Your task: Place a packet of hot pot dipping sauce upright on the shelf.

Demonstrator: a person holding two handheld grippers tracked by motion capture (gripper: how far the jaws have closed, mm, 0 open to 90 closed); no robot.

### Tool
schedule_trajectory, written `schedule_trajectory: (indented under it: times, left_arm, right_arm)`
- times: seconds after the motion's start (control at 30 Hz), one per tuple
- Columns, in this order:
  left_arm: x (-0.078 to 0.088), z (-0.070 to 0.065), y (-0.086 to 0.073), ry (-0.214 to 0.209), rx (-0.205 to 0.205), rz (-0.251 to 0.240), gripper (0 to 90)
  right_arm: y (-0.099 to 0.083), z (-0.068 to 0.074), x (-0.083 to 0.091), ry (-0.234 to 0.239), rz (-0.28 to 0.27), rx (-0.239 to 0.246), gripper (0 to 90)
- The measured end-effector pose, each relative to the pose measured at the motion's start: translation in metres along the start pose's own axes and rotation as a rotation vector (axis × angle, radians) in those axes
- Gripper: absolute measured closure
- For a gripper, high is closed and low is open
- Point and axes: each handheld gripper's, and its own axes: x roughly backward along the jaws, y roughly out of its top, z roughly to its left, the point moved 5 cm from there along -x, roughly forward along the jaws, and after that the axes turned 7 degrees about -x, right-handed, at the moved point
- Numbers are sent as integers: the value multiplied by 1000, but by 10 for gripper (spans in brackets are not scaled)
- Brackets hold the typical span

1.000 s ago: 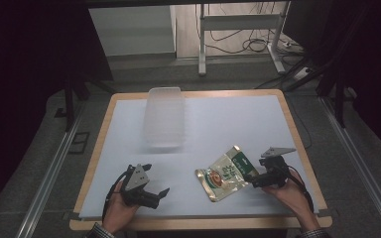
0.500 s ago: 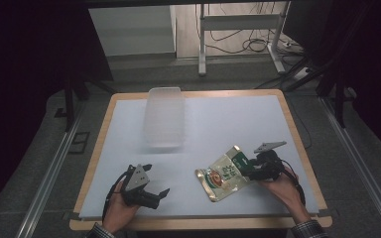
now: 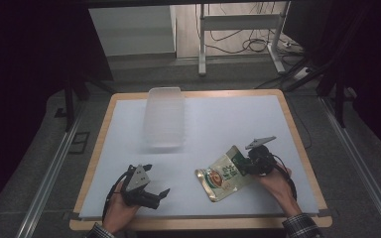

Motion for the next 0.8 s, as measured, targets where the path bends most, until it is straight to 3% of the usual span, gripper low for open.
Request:
schedule_trajectory:
  times: [0.3,0.53,0.8]
  left_arm:
    - [1,0,0,3,-1,-1,0]
    - [1,0,0,8,-2,-1,0]
    - [2,1,0,9,1,-2,0]
  right_arm:
    - [6,6,-6,-4,17,21,881]
    - [7,10,-3,-12,10,44,887]
    - [13,17,12,-15,-42,64,886]
